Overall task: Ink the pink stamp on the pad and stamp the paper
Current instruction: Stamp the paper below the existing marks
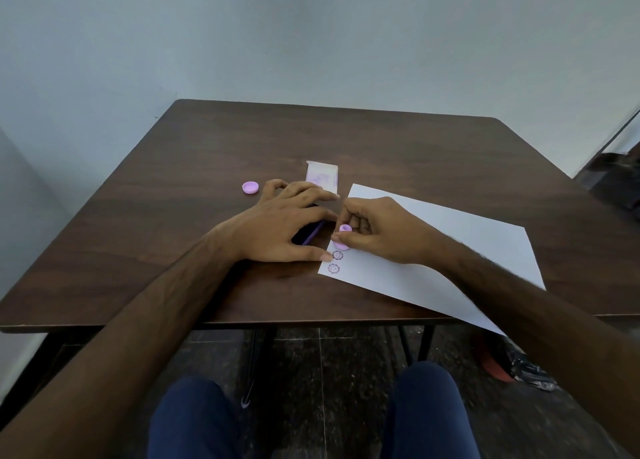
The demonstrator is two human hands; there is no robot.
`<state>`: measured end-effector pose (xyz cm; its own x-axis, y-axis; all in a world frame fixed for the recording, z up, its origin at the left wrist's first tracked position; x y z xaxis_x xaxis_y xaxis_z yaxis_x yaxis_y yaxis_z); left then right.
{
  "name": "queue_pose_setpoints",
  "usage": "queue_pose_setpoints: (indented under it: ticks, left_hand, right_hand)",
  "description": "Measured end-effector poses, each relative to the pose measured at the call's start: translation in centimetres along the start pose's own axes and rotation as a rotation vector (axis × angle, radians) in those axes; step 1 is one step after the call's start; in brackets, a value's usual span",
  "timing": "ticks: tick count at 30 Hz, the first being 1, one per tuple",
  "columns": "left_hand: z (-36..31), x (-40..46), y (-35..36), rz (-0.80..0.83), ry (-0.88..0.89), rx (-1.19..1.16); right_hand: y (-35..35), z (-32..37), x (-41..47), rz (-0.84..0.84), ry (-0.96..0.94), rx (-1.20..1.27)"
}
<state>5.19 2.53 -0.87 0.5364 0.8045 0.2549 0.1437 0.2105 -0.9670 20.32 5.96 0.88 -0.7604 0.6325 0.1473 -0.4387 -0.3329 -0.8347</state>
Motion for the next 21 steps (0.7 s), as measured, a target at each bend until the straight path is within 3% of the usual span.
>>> queue_pose_setpoints:
  ticks: [13, 21]
  left_hand:
    - [0.1, 0.1, 0.3, 0.011, 0.005, -0.002]
    - [0.2, -0.1, 0.3, 0.002, 0.013, -0.051]
  right_hand:
    - [0.2, 0.5, -0.4, -0.056, -0.077, -0.13]
    - [0.4, 0.7, -1.2, -0.133, -0.098, -0.066]
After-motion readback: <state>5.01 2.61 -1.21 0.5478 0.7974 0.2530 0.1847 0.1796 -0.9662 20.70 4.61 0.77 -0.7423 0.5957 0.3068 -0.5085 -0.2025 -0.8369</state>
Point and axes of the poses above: each hand's wrist, its own x-axis towards the middle knuckle, its own y-axis out of the palm, z = x × y, the point moved 6 cm from there along x, towards the middle knuckle
